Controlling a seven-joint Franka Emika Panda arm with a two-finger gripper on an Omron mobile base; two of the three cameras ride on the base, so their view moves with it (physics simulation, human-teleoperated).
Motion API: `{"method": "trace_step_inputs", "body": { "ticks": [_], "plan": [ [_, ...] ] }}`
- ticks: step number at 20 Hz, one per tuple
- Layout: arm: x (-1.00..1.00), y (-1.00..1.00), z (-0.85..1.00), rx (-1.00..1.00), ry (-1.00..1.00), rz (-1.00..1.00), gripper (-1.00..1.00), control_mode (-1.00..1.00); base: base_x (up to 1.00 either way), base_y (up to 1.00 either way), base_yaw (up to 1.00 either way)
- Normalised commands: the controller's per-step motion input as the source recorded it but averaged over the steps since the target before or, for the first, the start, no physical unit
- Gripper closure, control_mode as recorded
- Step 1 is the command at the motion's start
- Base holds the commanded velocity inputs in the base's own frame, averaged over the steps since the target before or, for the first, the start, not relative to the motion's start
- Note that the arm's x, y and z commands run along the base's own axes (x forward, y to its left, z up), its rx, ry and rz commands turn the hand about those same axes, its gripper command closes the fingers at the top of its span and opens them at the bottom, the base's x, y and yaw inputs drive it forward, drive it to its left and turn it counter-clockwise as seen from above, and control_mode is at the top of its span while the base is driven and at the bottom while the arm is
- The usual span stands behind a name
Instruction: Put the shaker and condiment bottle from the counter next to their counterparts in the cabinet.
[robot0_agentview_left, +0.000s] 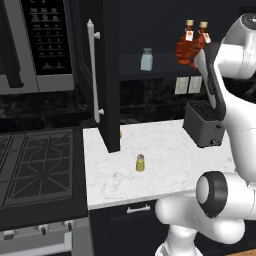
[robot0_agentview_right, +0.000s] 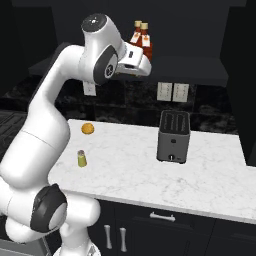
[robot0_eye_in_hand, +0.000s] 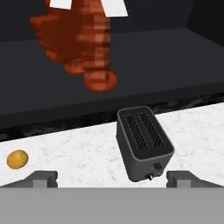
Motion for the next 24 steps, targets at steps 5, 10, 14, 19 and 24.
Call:
{"method": "trace_step_inputs", "body": {
  "ticks": [5, 10, 14, 19, 24],
  "plan": [
    [-0.59, 0.15, 0.0, 0.01, 0.0, 0.0, -1.0, -1.0, 0.0, 0.0, 0.0],
    [-0.69, 0.22, 0.0, 0.0, 0.0, 0.0, -1.0, -1.0, 0.0, 0.0, 0.0],
    [-0.66, 0.28, 0.0, 0.0, 0.0, 0.02, -1.0, -1.0, 0.0, 0.0, 0.0],
    [-0.57, 0.36, -0.01, 0.04, 0.0, 0.1, -1.0, -1.0, 0.0, 0.0, 0.0],
    [-0.71, 0.26, -0.15, 0.07, 0.0, 0.14, -1.0, -1.0, 0.0, 0.0, 0.0]
  ]
}}
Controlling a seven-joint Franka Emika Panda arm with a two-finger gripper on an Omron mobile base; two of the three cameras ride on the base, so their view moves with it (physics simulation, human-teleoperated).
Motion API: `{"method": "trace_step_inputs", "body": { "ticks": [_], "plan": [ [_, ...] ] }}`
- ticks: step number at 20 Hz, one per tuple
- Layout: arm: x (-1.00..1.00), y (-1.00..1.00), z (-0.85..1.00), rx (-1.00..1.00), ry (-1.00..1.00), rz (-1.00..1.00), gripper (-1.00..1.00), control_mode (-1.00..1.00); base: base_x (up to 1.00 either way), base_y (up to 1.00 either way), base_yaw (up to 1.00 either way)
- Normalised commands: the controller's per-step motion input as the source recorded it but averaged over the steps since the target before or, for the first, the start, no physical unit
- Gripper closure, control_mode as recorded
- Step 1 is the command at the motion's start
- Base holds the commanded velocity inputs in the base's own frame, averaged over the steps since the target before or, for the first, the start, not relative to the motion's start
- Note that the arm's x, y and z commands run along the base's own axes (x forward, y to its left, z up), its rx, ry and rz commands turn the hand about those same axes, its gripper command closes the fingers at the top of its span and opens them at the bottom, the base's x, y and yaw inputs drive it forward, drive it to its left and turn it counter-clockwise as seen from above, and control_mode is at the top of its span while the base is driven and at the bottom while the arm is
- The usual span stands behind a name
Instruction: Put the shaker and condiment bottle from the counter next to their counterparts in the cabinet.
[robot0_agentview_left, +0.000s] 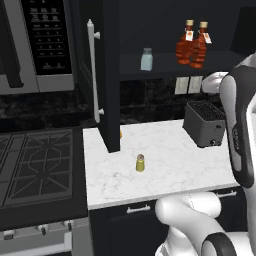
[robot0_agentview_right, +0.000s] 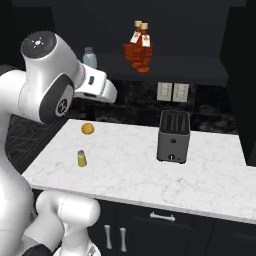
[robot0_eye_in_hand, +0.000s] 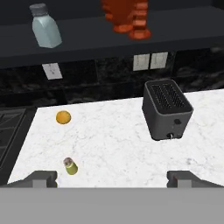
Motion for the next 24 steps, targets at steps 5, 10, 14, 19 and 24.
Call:
{"method": "trace_step_inputs", "body": {
  "ticks": [5, 10, 14, 19, 24],
  "plan": [
    [-0.75, 0.26, -0.5, 0.02, 0.0, 0.14, -1.0, -1.0, 0.0, 0.0, 0.0],
    [-0.49, 0.38, -0.72, 0.0, 0.0, 0.13, -1.0, -1.0, 0.0, 0.0, 0.0],
    [-0.04, 0.34, -0.54, 0.0, 0.0, 0.13, -1.0, -1.0, 0.0, 0.0, 0.0],
    [0.01, 0.02, -0.38, 0.0, 0.01, 0.23, -1.0, -1.0, 0.0, 0.0, 0.0],
    [0.18, 0.19, -0.7, -0.06, 0.15, 0.08, -1.0, -1.0, 0.0, 0.0, 0.0]
  ]
}}
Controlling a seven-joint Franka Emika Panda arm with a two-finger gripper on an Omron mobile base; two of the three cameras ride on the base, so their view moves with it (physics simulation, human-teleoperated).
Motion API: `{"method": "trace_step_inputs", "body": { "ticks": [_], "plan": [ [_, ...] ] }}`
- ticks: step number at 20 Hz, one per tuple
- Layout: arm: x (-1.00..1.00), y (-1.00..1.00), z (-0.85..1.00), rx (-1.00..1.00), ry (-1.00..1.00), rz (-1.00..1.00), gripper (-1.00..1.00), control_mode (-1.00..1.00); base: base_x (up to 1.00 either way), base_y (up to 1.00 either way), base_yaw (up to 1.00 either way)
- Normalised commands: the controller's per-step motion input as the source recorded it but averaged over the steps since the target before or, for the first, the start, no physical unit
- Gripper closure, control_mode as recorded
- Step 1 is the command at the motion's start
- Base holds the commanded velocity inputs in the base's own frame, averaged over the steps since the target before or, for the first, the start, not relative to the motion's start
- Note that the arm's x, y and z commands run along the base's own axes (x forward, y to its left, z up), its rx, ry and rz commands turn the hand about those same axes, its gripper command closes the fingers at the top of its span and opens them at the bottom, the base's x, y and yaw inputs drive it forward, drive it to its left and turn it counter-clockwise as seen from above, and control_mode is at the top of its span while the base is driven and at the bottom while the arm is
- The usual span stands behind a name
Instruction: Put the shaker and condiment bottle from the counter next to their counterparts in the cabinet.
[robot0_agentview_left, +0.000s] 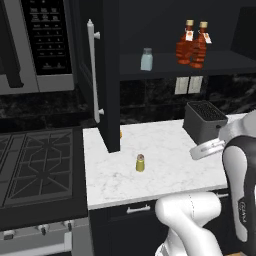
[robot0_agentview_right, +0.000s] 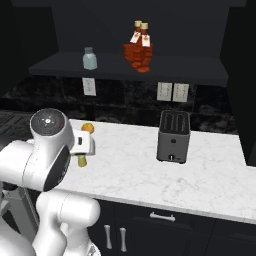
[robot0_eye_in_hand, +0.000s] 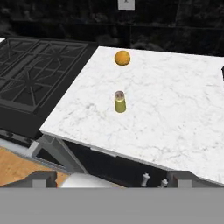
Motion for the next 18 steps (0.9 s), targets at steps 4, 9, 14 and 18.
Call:
{"method": "trace_step_inputs", "body": {
  "ticks": [4, 9, 14, 18],
  "plan": [
    [0.14, 0.02, -0.73, -0.13, -0.03, 0.11, -1.0, -1.0, 0.0, 0.0, 0.0],
    [0.25, 0.0, -0.5, 0.0, -0.21, 0.25, -1.0, -1.0, 0.0, 0.0, 0.0],
    [0.3, 0.02, -0.67, 0.0, -0.14, 0.35, -1.0, -1.0, 0.0, 0.0, 0.0],
    [0.48, 0.22, -0.66, 0.0, -0.05, 0.23, -1.0, -1.0, 0.0, 0.0, 0.0]
  ]
}}
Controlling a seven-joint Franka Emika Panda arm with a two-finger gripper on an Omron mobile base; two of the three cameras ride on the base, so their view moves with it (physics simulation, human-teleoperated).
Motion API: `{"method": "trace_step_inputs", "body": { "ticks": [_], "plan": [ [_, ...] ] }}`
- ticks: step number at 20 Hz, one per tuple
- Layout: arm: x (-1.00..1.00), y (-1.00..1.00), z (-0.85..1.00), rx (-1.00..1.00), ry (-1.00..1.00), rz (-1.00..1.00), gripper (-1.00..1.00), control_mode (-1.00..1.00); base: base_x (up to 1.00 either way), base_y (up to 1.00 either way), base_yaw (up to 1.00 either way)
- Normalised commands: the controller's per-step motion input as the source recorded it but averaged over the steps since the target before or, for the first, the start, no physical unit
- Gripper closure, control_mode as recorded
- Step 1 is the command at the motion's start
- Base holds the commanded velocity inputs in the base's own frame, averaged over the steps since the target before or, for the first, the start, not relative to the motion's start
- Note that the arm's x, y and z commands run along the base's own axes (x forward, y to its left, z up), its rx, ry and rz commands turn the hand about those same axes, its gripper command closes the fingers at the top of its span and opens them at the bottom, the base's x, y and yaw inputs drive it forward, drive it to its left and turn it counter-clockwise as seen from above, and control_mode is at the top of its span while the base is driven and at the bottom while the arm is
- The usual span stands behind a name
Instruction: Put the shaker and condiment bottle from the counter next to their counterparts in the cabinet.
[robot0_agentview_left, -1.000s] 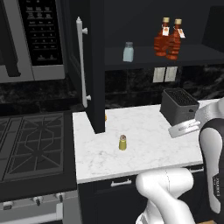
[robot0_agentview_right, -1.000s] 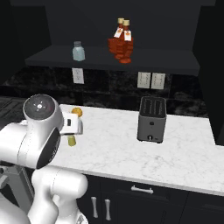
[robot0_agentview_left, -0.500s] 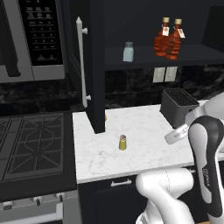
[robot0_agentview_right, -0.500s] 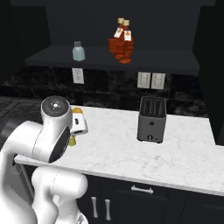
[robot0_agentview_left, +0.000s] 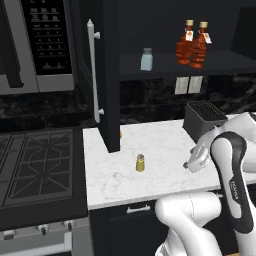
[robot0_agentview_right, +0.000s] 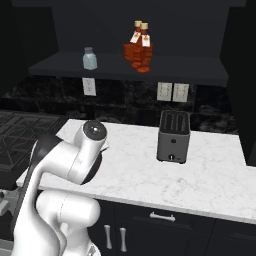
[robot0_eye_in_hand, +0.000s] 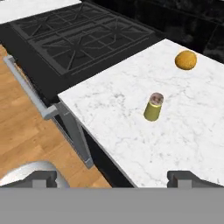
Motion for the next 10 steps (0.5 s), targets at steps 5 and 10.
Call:
{"method": "trace_step_inputs", "body": {
  "ticks": [5, 10],
  "plan": [
    [0.59, 0.05, -0.73, 0.0, -0.29, 0.17, -1.0, -1.0, 0.0, 0.0, 0.0],
    [0.42, 0.17, -0.62, 0.0, -0.16, 0.16, -1.0, -1.0, 0.0, 0.0, 0.0]
  ]
}}
